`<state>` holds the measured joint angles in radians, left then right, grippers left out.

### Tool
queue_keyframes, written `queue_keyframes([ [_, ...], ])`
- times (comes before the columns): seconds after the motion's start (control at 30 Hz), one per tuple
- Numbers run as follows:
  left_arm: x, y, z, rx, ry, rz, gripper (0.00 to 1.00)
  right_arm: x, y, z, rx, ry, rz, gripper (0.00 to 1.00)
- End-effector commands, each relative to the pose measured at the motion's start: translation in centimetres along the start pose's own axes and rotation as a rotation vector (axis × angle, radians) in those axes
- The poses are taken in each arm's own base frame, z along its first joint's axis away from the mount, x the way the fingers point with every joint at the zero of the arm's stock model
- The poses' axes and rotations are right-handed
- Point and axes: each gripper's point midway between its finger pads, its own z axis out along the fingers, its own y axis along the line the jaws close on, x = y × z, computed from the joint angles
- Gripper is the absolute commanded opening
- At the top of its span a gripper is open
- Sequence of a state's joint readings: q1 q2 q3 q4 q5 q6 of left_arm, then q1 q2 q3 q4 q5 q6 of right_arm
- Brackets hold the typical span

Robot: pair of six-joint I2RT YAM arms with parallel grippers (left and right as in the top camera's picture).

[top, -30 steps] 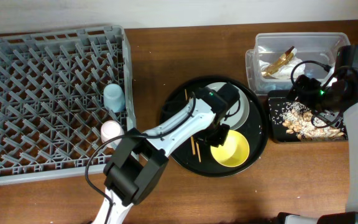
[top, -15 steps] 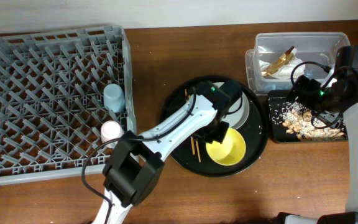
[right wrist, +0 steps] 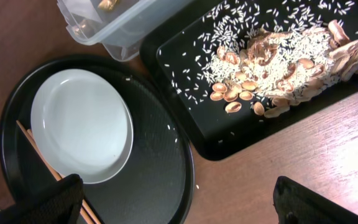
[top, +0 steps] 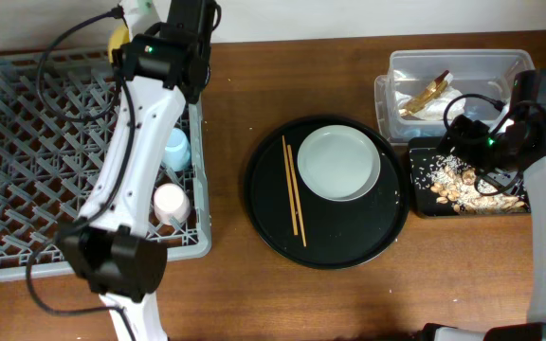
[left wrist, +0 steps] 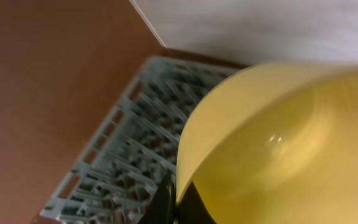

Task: Sort waste into correct bins and load items into the dishwasher rack
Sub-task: 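Place the yellow bowl upright at the back of the dish rack, then grasp the grey plate edge with the left gripper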

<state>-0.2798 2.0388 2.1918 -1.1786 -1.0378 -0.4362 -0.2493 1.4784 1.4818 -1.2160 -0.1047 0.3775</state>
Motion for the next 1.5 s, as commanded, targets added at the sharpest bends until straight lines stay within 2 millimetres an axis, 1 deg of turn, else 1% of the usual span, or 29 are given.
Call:
queue_keyframes([
  [0.0,-0.5,0.5,2.4,-0.192,-0.071,-0.041,0.01,-0.1,-0.5,0.3,0.016,0.003,0.008,0.98],
  [0.07,0.0,-0.7,3.7,-0.274,-0.105,-0.022,0.01,-0.1,-0.5,0.3,0.016,0.003,0.008,0.98],
  [0.2,1.9,-4.4,6.4,-0.305,-0.099,0.051,0.01,-0.1,-0.5,0.3,0.016,0.003,0.008,0.98],
  [0.23,2.4,-4.9,7.0,-0.323,-0.101,0.066,0.01,-0.1,-0.5,0.3,0.016,0.003,0.008,0.98],
  [0.33,3.5,-5.8,8.0,-0.353,-0.094,0.116,0.01,-0.1,-0.5,0.3,0.016,0.003,0.008,0.98],
  [0.5,4.4,-6.4,8.9,-0.358,-0.079,0.145,0.01,-0.1,-0.5,0.3,0.016,0.003,0.008,0.99],
  [0.67,7.0,-8.5,10.7,-0.371,-0.053,0.221,0.01,-0.1,-0.5,0.3,0.016,0.003,0.008,0.98],
  [0.8,7.6,-9.1,11.1,-0.369,-0.053,0.226,0.01,-0.1,-0.5,0.3,0.016,0.003,0.008,0.98],
  [0.93,7.5,-10.3,9.9,-0.347,-0.073,0.234,0.01,-0.1,-0.5,0.3,0.016,0.003,0.008,0.98],
  [1.03,7.6,-11.7,8.3,-0.317,-0.097,0.247,0.02,-0.1,-0.5,0.3,0.016,0.003,0.008,0.98],
  [1.07,7.6,-12.2,7.8,-0.308,-0.104,0.250,0.08,-0.1,-0.5,0.3,0.016,0.003,0.008,0.99],
  [1.13,7.8,-13.0,6.7,-0.291,-0.118,0.262,0.42,-0.1,-0.5,0.3,0.016,0.003,0.008,0.98],
  [1.17,7.8,-13.3,6.3,-0.285,-0.121,0.281,0.53,-0.1,-0.5,0.3,0.016,0.003,0.008,0.99],
  [1.23,7.9,-13.8,5.7,-0.276,-0.127,0.305,0.64,-0.1,-0.5,0.3,0.016,0.003,0.008,0.98],
  [1.27,7.9,-14.6,4.7,-0.253,-0.140,0.310,0.73,-0.1,-0.5,0.3,0.016,0.003,0.008,0.98],
  [1.33,8.3,-16.4,3.7,-0.162,-0.113,0.367,0.74,-0.1,-0.5,0.3,0.016,0.003,0.008,0.99],
  [1.37,8.8,-17.9,2.9,-0.051,-0.074,0.416,0.74,-0.1,-0.5,0.3,0.016,0.003,0.008,0.98],
  [1.43,9.0,-19.6,0.9,0.129,-0.007,0.425,0.74,-0.1,-0.5,0.3,0.016,0.003,0.008,0.98],
  [1.47,9.4,-20.8,-0.5,0.268,0.046,0.419,0.75,-0.1,-0.5,0.3,0.016,0.003,0.008,0.98],
])
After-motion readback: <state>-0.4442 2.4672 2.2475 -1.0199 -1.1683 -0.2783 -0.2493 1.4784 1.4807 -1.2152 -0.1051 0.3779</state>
